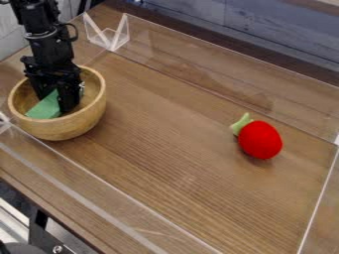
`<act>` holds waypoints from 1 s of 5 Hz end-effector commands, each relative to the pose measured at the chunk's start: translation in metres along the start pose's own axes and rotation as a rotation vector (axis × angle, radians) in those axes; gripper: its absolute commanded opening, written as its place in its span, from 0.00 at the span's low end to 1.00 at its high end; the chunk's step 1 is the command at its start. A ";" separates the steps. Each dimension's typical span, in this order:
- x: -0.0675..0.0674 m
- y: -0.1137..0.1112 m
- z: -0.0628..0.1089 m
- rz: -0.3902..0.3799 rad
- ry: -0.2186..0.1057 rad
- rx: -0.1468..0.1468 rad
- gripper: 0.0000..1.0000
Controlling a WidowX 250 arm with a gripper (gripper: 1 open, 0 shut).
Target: Remove the green block from the brown bowl and put it on the table
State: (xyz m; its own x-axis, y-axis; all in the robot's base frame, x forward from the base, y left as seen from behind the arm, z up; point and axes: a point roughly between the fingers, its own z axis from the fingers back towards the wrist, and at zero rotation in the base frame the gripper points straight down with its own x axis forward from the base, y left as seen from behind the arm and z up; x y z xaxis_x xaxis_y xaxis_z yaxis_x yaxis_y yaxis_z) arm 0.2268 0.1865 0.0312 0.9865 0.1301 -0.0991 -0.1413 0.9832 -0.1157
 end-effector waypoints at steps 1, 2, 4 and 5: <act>0.003 -0.002 0.005 -0.005 -0.014 0.006 0.00; 0.004 -0.004 0.006 -0.004 -0.016 0.002 0.00; 0.004 -0.007 0.008 -0.001 -0.019 -0.006 0.00; 0.005 -0.009 0.009 0.000 -0.021 -0.010 0.00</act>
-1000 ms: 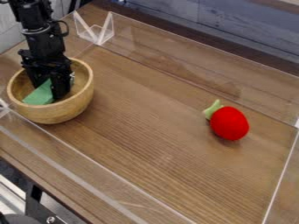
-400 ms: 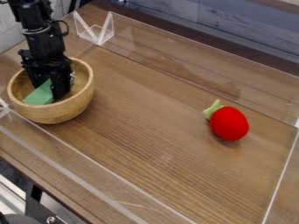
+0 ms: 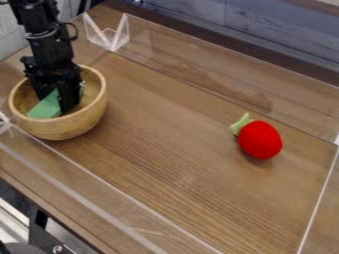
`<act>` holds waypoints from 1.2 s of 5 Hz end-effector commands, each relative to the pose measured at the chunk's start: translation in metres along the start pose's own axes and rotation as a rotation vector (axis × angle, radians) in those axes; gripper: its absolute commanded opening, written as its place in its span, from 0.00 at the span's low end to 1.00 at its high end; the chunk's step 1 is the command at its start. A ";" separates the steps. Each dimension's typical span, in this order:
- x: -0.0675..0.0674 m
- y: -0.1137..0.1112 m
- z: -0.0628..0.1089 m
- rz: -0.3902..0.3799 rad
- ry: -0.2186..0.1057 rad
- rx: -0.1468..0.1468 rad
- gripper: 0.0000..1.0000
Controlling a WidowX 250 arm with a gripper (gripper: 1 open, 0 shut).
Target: Remove the green block from the brown bowl and put it on the table
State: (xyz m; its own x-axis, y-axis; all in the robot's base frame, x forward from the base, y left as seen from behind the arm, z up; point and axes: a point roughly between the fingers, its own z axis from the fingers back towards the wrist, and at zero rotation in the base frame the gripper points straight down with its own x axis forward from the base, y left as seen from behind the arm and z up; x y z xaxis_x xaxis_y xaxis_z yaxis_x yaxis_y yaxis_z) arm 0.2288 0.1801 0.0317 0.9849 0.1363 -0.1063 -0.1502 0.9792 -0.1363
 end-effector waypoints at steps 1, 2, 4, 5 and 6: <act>0.004 -0.004 0.011 -0.006 -0.028 0.007 0.00; 0.004 -0.007 0.013 -0.005 -0.031 0.002 0.00; 0.005 -0.011 0.017 -0.002 -0.035 -0.007 0.00; 0.005 -0.012 0.017 0.001 -0.036 -0.010 0.00; 0.005 -0.013 0.018 0.004 -0.036 -0.013 0.00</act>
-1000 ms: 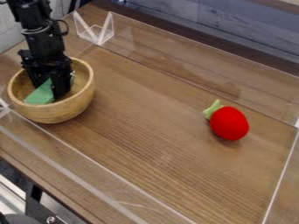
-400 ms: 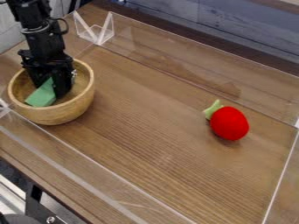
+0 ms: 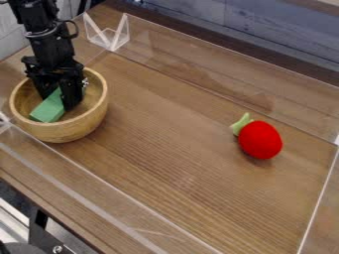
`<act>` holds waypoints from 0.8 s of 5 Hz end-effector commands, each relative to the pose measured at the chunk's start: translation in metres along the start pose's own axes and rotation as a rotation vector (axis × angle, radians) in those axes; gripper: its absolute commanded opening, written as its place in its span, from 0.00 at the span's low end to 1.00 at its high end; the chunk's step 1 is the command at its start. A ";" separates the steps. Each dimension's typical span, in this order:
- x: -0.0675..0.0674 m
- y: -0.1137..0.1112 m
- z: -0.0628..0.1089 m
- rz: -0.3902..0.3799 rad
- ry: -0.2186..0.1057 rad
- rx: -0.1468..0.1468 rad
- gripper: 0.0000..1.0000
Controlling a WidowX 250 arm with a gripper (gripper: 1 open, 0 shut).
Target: Remove the green block from the brown bowl and put it on the table
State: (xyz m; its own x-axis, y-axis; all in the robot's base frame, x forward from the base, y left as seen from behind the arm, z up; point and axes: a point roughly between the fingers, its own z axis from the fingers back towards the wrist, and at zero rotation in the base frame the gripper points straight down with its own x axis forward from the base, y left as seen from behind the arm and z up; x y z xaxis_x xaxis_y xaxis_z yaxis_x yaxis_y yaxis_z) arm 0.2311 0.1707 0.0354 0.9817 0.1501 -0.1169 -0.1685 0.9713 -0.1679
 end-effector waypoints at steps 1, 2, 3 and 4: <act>0.005 -0.005 0.017 -0.009 -0.045 0.018 0.00; 0.005 -0.006 0.018 -0.005 -0.045 0.015 0.00; 0.005 -0.008 0.020 -0.003 -0.046 0.011 0.00; 0.005 -0.010 0.022 0.000 -0.048 0.008 0.00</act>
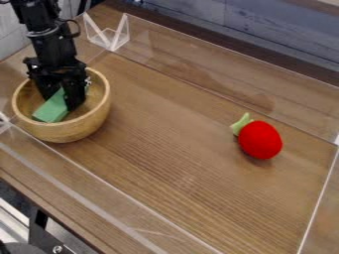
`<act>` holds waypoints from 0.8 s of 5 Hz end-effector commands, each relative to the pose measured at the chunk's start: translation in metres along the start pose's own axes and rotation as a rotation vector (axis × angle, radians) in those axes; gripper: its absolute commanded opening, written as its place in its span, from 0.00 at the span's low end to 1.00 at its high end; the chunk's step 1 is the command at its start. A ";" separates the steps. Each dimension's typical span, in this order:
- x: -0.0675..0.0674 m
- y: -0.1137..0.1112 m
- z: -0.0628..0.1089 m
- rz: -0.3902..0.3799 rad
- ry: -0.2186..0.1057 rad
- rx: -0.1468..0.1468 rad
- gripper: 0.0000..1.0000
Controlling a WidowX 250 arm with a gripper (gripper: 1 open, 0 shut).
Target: Remove the green block from the brown bowl and put it on the table
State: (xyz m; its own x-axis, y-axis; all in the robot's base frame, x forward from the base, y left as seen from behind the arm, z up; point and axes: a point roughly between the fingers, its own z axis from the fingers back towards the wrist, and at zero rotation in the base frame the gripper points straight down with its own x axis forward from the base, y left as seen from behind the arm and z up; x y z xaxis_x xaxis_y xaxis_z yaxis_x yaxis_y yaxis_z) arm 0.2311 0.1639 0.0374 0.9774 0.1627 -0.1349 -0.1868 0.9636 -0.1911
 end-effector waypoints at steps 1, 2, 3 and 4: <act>0.006 -0.005 0.022 -0.013 -0.062 0.030 0.00; 0.006 -0.006 0.022 -0.009 -0.060 0.027 0.00; 0.006 -0.008 0.023 -0.006 -0.058 0.025 0.00; 0.006 -0.010 0.025 -0.003 -0.059 0.021 0.00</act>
State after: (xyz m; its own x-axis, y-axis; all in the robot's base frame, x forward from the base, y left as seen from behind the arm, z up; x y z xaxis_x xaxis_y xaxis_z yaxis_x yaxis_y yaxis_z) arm 0.2316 0.1574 0.0388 0.9725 0.1739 -0.1551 -0.2043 0.9564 -0.2088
